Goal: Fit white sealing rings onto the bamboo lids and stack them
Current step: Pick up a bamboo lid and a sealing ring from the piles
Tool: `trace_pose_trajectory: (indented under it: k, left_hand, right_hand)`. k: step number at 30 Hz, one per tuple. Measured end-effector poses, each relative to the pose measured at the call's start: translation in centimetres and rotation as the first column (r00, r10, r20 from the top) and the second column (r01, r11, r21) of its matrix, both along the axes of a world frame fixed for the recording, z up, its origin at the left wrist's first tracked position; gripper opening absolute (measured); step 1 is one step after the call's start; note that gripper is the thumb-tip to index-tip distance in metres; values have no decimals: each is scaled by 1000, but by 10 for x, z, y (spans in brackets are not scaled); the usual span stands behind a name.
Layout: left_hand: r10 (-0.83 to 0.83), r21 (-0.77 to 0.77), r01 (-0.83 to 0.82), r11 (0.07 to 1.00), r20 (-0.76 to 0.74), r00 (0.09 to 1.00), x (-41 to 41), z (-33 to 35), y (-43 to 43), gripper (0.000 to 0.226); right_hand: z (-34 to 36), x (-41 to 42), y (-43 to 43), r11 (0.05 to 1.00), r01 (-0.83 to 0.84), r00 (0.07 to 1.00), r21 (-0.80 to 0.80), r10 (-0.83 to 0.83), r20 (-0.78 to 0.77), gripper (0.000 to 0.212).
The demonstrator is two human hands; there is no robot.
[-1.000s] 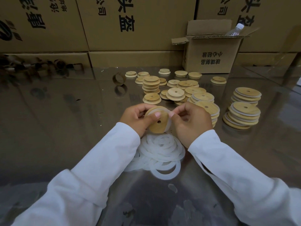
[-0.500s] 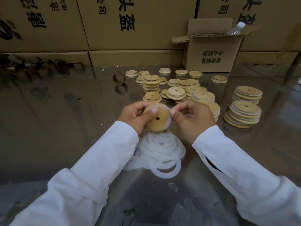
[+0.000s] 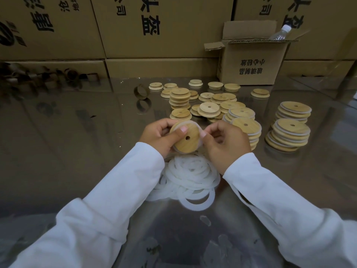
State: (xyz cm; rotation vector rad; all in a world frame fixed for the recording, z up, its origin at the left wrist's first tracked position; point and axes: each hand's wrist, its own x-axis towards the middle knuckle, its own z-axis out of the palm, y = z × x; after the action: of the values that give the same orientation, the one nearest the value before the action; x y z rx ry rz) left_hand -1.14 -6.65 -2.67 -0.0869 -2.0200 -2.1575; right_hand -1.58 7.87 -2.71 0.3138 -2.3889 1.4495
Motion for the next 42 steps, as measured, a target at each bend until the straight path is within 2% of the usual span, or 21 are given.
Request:
trace_pose_trajectory:
  k: [7, 13, 21, 31, 42]
  left_hand:
    - [-32, 31, 32, 999, 0, 999, -1, 1, -1, 7]
    - [-39, 55, 39, 998, -7, 999, -1, 1, -3, 8]
    - [-7, 159, 8, 987, -3, 1000, -2, 2, -2, 9]
    - [2, 155, -1, 988, -2, 1000, -2, 3, -2, 9]
    - [3, 150, -2, 989, -1, 1000, -2, 4, -5, 10]
  right_hand:
    - [3, -3, 1, 992, 46, 994, -116, -34, 105, 19]
    - [4, -2, 1, 990, -13, 992, -139, 30, 125, 19]
    - [5, 2, 0, 968, -74, 976, -241, 119, 182, 12]
    - [7, 2, -2, 955, -85, 938, -286, 174, 301, 14]
    - [5, 3, -3, 928, -98, 944, -360, 201, 260, 15]
